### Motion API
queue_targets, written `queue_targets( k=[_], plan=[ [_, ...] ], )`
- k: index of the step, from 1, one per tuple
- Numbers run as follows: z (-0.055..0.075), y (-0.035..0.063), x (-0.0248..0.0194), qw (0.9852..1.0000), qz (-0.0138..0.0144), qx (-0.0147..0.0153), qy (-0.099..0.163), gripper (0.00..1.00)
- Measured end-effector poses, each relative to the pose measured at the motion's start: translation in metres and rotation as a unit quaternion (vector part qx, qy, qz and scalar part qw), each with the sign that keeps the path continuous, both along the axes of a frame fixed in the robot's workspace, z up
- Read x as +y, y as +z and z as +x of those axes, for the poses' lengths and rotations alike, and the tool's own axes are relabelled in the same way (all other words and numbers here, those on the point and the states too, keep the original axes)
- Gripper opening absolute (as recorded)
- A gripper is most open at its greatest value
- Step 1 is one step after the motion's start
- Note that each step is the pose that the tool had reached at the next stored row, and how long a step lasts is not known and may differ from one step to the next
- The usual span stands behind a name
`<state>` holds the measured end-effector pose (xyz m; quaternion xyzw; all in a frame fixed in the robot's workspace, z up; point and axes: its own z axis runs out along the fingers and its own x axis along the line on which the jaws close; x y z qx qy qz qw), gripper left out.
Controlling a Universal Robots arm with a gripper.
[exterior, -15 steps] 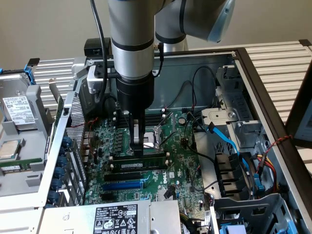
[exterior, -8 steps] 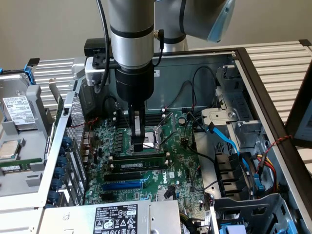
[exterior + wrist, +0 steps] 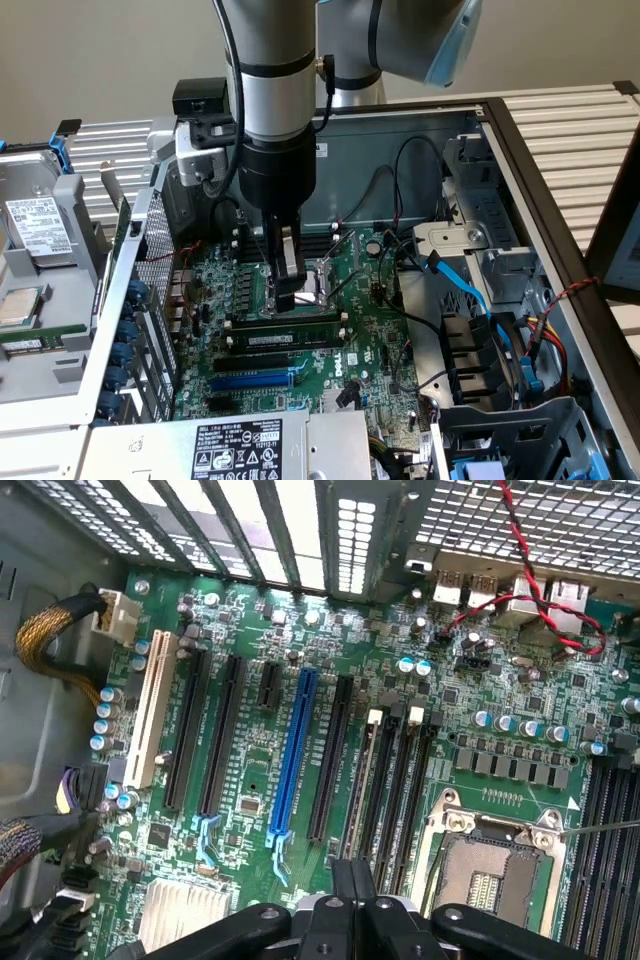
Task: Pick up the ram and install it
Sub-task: 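Press down the ram until it locks into place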
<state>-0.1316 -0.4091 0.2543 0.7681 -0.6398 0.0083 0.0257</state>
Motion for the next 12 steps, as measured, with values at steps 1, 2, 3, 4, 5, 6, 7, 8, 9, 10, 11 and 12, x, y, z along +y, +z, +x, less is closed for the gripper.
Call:
queue_targets(
  k=[1,2,3,4,5,6,7,8,9,10,11,12],
  plan=[
    [0.0000,-0.0001,0.0000,1.0000,0.0001,0.0000,0.009,0.11],
    [0.0000,-0.0002,0.0000,0.9998,0.0004,0.0000,0.018,0.11],
    [0.0000,-0.0004,0.0000,0.9996,0.0007,-0.0001,0.027,0.11],
    [0.0000,-0.0006,0.0000,0.9993,0.0011,-0.0001,0.036,0.11],
    [0.0000,-0.0008,0.0000,0.9990,0.0017,-0.0001,0.045,0.11],
    [0.0000,-0.0011,0.0000,0.9985,0.0022,-0.0001,0.055,0.11],
    [0.0000,-0.0014,0.0000,0.9979,0.0028,-0.0001,0.064,0.11],
    [0.0000,-0.0016,0.0000,0.9973,0.0032,-0.0001,0.073,0.11],
    [-0.0001,-0.0019,0.0000,0.9966,0.0036,0.0000,0.082,0.11],
    [-0.0001,-0.0022,0.0000,0.9958,0.0040,-0.0001,0.091,0.11],
    [0.0000,-0.0025,0.0000,0.9950,0.0043,0.0000,0.100,0.11],
    [0.0000,-0.0029,0.0000,0.9941,0.0047,-0.0001,0.109,0.11]
  ],
)
